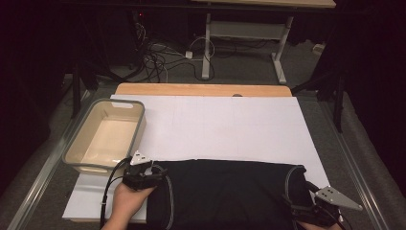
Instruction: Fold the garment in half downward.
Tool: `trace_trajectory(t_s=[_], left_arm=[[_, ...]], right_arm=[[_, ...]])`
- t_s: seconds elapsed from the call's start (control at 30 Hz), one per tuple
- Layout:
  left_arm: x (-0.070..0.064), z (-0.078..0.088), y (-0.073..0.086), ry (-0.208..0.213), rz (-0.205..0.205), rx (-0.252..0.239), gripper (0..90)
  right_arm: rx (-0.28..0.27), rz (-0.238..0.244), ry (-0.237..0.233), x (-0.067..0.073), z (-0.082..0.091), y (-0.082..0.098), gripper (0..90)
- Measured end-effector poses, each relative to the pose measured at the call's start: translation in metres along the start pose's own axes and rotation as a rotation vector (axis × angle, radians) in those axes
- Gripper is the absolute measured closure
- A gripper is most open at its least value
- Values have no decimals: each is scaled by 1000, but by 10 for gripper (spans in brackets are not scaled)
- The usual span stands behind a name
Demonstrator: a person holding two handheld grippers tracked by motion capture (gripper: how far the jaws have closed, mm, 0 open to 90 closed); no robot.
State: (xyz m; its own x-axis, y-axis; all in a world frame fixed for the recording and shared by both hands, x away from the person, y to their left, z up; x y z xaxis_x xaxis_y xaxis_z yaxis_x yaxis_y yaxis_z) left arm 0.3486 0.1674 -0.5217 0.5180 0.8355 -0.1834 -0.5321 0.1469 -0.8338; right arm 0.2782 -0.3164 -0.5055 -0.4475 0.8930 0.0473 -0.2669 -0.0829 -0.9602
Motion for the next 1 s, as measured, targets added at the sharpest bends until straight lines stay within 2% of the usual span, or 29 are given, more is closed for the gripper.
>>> trace_trajectory(t_s=[0.1, 0.17, 0.23, 0.27, 0.4, 0.47, 0.57, 0.73, 0.87, 0.93, 1.0], left_arm=[[-1, 0, 1, 11, -3, -2, 382], [-2, 0, 1, 41, -6, -4, 457], [-4, 1, 2, 91, -2, -4, 575], [-5, 1, 2, 96, -12, -9, 618], [-10, 2, 3, 77, -77, -30, 696], [-11, 3, 3, 76, -82, -34, 704], [-9, 3, 3, 89, -66, -33, 705], [-10, 3, 3, 88, -70, -36, 704], [-9, 3, 3, 92, -66, -36, 703], [-9, 3, 4, 92, -65, -36, 703], [-9, 3, 4, 91, -67, -36, 703]], right_arm=[[-4, 2, 13, -1, 0, -1, 25], [-3, 4, 24, 0, 0, -2, 37], [-3, 8, 33, -1, -1, -4, 62], [-4, 7, 40, -2, -2, -5, 73], [10, -9, 83, -10, -7, -11, 136], [17, -15, 106, -17, -11, -15, 164], [38, -16, 143, -28, -21, -23, 201], [88, -38, 182, -48, -40, -34, 331], [138, -78, 204, -61, -51, -28, 383], [175, -105, 216, -64, -52, -20, 386], [179, -118, 206, -64, -49, -19, 387]])
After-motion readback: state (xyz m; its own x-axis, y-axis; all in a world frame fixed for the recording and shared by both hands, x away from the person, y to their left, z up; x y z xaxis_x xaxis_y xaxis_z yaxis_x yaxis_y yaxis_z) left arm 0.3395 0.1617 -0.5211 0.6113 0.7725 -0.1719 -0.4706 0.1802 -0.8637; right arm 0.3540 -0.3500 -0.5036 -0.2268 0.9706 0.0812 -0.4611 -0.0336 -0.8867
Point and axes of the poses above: each handheld gripper's, and its own axes: z roughly backward along the jaws, y roughly out of its underside, x roughly to its left, the point moved 5 cm from there along -z, roughly forward along the jaws, and after that the axes turned 13 degrees about -x, right-handed, at the moved point
